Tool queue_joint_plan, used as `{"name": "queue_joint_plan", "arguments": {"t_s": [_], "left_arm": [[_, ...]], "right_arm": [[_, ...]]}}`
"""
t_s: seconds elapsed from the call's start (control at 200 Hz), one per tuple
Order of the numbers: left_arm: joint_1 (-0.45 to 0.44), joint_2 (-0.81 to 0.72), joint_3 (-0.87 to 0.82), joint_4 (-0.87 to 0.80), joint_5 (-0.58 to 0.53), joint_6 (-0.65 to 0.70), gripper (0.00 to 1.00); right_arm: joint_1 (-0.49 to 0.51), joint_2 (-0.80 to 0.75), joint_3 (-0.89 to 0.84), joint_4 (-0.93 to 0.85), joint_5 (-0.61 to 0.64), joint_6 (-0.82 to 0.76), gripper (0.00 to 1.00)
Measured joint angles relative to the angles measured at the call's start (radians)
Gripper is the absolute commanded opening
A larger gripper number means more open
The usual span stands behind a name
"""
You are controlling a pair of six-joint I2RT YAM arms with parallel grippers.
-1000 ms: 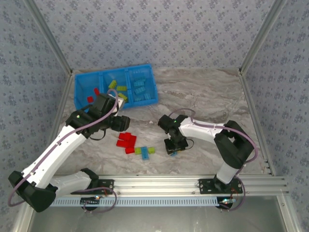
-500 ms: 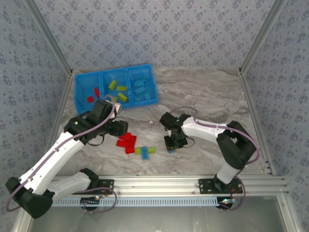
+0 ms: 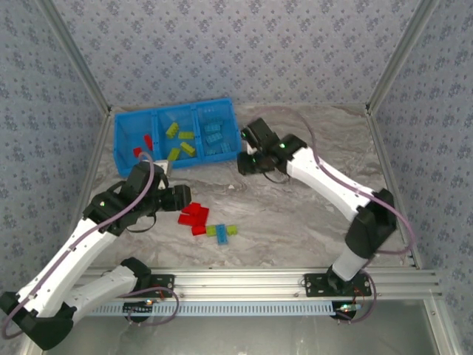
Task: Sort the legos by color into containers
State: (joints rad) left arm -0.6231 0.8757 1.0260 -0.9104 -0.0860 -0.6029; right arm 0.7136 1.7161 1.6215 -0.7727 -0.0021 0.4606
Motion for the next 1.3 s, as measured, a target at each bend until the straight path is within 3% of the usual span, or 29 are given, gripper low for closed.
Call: {"name": "queue_joint_plan", "arguments": {"t_s": [0.195, 0.365, 0.44, 0.72, 0.825, 0.919, 1.174, 1.299], "left_arm": [[-0.033, 0.037, 0.0, 0.006, -0.009, -0.098, 0.72], [-0.089, 0.029, 0.006, -0.01, -0.009, -0.152, 0.72], [-0.111, 0.012, 0.006, -0.024, -0.014, -0.175, 0.72], [-0.19, -0.026, 0.006, -0.066, -0.04, -0.285, 0.72], [-0.249, 0.001, 0.004, -0.066, -0.046, -0.325, 0.71], [-0.32, 0.033, -0.011, -0.056, -0.054, -0.361, 0.7], [-0.449, 0.236, -0.028, 0.049, -0.042, -0.392, 0.68], [-0.502, 0.399, 0.013, 0.08, -0.028, -0.288, 0.69]], "right_arm": [[-0.027, 0.401, 0.454, 0.001, 0.033, -0.027, 0.23], [-0.039, 0.687, 0.812, -0.072, 0.048, -0.051, 0.43], [-0.043, 0.74, 0.884, -0.091, 0.042, -0.06, 0.47], [-0.068, 0.731, 0.972, -0.124, -0.026, -0.059, 0.45], [-0.073, 0.662, 0.958, -0.184, -0.043, -0.06, 0.47], [-0.079, 0.51, 0.842, -0.23, -0.065, -0.069, 0.51], [-0.134, -0.22, 0.153, -0.222, -0.083, -0.063, 0.65], [-0.161, -0.466, -0.142, -0.233, -0.048, -0.045, 0.69]]}}
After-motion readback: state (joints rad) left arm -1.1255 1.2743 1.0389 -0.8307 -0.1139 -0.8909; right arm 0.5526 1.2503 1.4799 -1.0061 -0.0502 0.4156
